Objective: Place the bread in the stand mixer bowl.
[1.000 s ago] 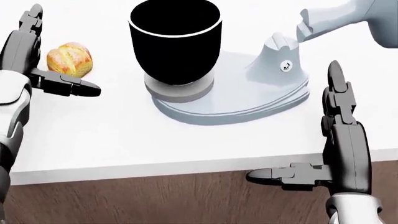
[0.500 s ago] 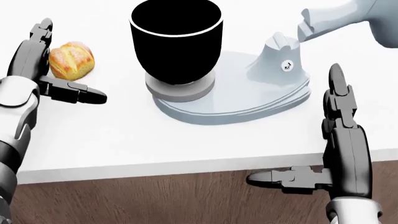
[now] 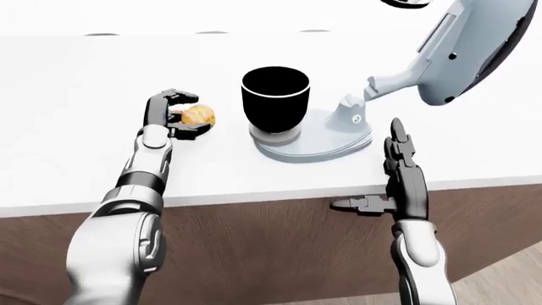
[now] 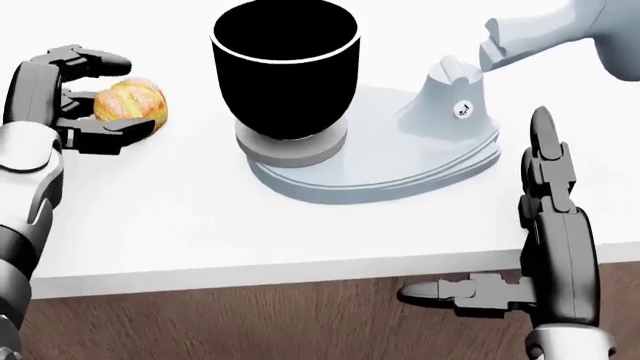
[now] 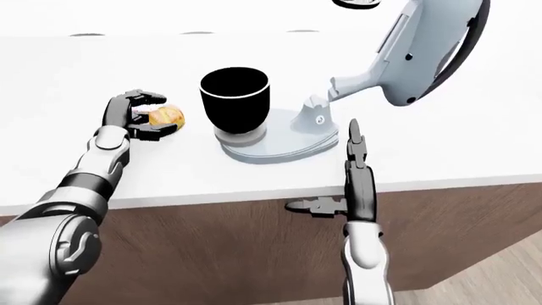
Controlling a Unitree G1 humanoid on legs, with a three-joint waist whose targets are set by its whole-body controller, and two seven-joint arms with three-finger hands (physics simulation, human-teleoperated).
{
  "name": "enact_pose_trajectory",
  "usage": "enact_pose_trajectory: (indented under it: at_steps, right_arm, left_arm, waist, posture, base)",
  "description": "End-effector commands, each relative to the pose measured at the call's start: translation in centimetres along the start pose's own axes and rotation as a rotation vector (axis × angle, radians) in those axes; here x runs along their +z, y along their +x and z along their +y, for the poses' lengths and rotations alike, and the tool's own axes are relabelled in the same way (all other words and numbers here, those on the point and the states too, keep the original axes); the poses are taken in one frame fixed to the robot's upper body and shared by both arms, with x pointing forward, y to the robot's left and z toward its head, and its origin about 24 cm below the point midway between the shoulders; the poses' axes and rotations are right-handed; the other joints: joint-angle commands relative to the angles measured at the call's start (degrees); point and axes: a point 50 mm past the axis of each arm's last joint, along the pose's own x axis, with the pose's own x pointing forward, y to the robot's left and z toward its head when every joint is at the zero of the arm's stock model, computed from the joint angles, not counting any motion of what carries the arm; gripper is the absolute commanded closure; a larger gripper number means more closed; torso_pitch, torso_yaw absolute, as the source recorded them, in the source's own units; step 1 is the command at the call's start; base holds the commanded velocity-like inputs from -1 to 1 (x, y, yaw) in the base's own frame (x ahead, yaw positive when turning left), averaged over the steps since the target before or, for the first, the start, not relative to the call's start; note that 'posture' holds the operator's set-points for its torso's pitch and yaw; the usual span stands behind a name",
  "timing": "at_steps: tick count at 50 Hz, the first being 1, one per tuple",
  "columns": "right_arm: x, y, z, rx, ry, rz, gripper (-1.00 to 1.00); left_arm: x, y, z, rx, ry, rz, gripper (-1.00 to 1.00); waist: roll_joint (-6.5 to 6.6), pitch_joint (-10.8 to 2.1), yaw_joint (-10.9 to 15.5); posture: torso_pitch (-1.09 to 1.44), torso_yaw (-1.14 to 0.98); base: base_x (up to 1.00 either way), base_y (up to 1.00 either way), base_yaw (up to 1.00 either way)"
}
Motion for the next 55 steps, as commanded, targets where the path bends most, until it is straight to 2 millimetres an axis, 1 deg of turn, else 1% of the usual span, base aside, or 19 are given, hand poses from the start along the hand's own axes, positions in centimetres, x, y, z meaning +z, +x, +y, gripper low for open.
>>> enact_pose_trajectory:
  at_steps: [1, 2, 4, 7, 10, 12, 21, 25, 33, 37, 41, 42, 49, 51, 55]
  right_arm:
    - [0.8, 0.1, 0.0, 0.003, 0.007, -0.044, -0.98]
    - [0.8, 0.1, 0.0, 0.001, 0.007, -0.044, -0.98]
    - [0.8, 0.0, 0.0, 0.001, 0.008, -0.045, -0.98]
    - [0.8, 0.0, -0.1, 0.001, 0.009, -0.043, -0.98]
    - [0.8, 0.0, -0.1, -0.001, 0.008, -0.042, -0.98]
    - [0.8, 0.0, -0.2, -0.003, 0.007, -0.044, -0.98]
    - [1.0, 0.0, -0.1, -0.004, 0.006, -0.049, -0.98]
    - [0.8, 0.0, -0.2, -0.005, 0.006, -0.050, -0.98]
    - [0.8, -0.1, -0.4, -0.008, 0.006, -0.054, -0.98]
    - [0.8, -0.2, -0.5, -0.008, 0.009, -0.054, -0.98]
    - [1.2, -0.4, -0.6, -0.008, 0.015, -0.060, -0.98]
    - [1.6, -0.6, -0.8, -0.012, 0.014, -0.068, -0.98]
    - [2.7, -0.8, -1.0, -0.015, 0.018, -0.094, -0.98]
    - [2.8, -0.9, -1.1, -0.016, 0.011, -0.093, -0.98]
    - [3.3, -1.0, -1.2, -0.021, 0.007, -0.109, -0.98]
  left_arm:
    - [1.9, 0.2, 0.3, -0.003, -0.005, -0.061, 0.17]
    - [1.8, 0.2, 0.2, -0.008, -0.002, -0.059, 0.26]
    - [1.7, 0.2, 0.1, -0.011, 0.001, -0.054, 0.27]
    - [1.6, 0.2, 0.1, -0.017, 0.000, -0.048, 0.39]
    - [1.9, 0.3, 0.3, -0.013, -0.006, -0.056, 0.65]
    - [2.2, 0.3, 0.5, -0.013, -0.008, -0.066, 1.00]
    - [4.1, 0.5, 1.5, -0.001, -0.025, -0.110, 1.00]
    - [4.9, 0.6, 2.2, 0.005, -0.031, -0.128, 1.00]
    - [6.1, 0.7, 3.2, 0.019, -0.040, -0.152, 1.00]
    - [7.2, 0.7, 3.5, 0.018, -0.044, -0.174, 1.00]
    - [7.7, 0.7, 3.6, 0.019, -0.043, -0.184, 1.00]
    - [7.9, 0.7, 3.8, 0.020, -0.044, -0.189, 1.00]
    - [9.0, 0.6, 4.1, 0.019, -0.049, -0.212, 1.00]
    - [9.1, 0.6, 4.2, 0.019, -0.048, -0.214, 1.00]
    - [10.0, 0.6, 4.6, 0.022, -0.051, -0.235, 1.00]
  waist:
    - [0.19, -0.94, -0.08]
    - [0.19, -0.99, -0.07]
    - [0.20, -1.02, -0.06]
    - [0.24, -1.03, -0.06]
    - [0.28, -1.05, -0.09]
    - [0.28, -1.04, -0.12]
    - [0.19, -0.86, -0.16]
    - [0.13, -0.70, -0.26]
    - [0.01, -0.56, -0.21]
    - [0.02, -0.52, -0.07]
    - [-0.03, -0.46, 0.01]
    - [-0.04, -0.45, 0.03]
    - [0.05, -0.28, -0.01]
    - [0.08, -0.27, -0.03]
    - [0.13, -0.20, -0.11]
  posture:
    - [0.00, 0.00]
    - [0.00, 0.00]
    - [0.00, 0.00]
    - [0.00, 0.00]
    - [0.00, 0.00]
    - [0.00, 0.00]
    - [0.00, 0.00]
    - [0.00, 0.00]
    - [0.00, 0.00]
    - [0.00, 0.00]
    - [0.00, 0.00]
    - [0.00, 0.00]
    - [0.00, 0.00]
    - [0.00, 0.00]
    - [0.00, 0.00]
  base:
    - [0.00, 0.00, 0.00]
    - [0.00, 0.00, 0.00]
    - [0.00, 0.00, 0.00]
    - [0.00, 0.00, 0.00]
    - [0.00, 0.00, 0.00]
    - [0.00, 0.00, 0.00]
    - [0.00, 0.00, 0.00]
    - [0.00, 0.00, 0.00]
    - [0.00, 0.00, 0.00]
    - [0.00, 0.00, 0.00]
    - [0.00, 0.00, 0.00]
    - [0.00, 0.00, 0.00]
    - [0.00, 0.00, 0.00]
    - [0.00, 0.00, 0.00]
    - [0.00, 0.00, 0.00]
